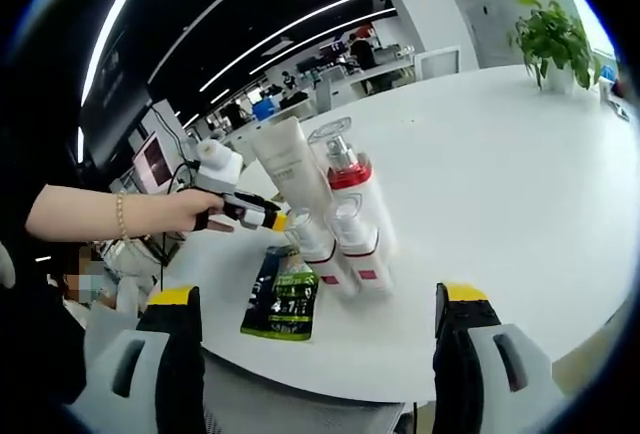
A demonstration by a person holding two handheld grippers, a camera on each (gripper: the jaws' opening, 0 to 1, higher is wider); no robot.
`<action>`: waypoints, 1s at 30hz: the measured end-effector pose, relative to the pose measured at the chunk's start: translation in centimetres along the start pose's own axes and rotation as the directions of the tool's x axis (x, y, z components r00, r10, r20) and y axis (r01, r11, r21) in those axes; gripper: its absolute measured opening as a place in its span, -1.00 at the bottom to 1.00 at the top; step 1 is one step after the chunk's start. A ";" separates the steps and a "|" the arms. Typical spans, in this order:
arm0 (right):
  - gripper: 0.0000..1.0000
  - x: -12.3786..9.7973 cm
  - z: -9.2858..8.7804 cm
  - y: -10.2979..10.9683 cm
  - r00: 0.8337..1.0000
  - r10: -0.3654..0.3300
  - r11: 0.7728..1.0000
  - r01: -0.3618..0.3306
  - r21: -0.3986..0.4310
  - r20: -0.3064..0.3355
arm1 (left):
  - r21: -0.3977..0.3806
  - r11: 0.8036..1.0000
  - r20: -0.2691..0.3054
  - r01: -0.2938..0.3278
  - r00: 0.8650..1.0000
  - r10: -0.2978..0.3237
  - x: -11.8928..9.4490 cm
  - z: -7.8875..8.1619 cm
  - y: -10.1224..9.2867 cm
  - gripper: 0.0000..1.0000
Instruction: Arrange the skincare products in the storage area until every visible bottle or jar stands upright without overlapping.
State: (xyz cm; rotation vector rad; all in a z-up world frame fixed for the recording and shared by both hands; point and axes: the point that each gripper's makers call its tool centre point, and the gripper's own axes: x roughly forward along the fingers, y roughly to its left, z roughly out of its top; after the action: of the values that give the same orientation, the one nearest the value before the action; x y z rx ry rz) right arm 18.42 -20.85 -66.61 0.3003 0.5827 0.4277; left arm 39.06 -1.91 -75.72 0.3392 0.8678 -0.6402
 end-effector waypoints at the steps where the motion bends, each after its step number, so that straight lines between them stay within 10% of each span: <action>1: 0.93 0.0 0.0 0.0 1.000 0.000 1.000 0.000 0.000 0.000 | 0.002 1.000 -0.001 -0.003 1.000 0.003 0.0 0.0 0.0 0.15; 30: 0.93 0.0 0.0 0.0 1.000 0.002 1.000 -0.002 -0.005 -0.002 | 0.048 0.999 0.009 0.007 1.000 -0.007 0.6 0.3 0.5 -0.15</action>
State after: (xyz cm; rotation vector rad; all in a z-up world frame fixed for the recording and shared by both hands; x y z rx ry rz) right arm 18.43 -20.86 -66.62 0.2951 0.5832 0.4311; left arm 39.91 -1.91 -76.03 0.3763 0.8459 -0.6696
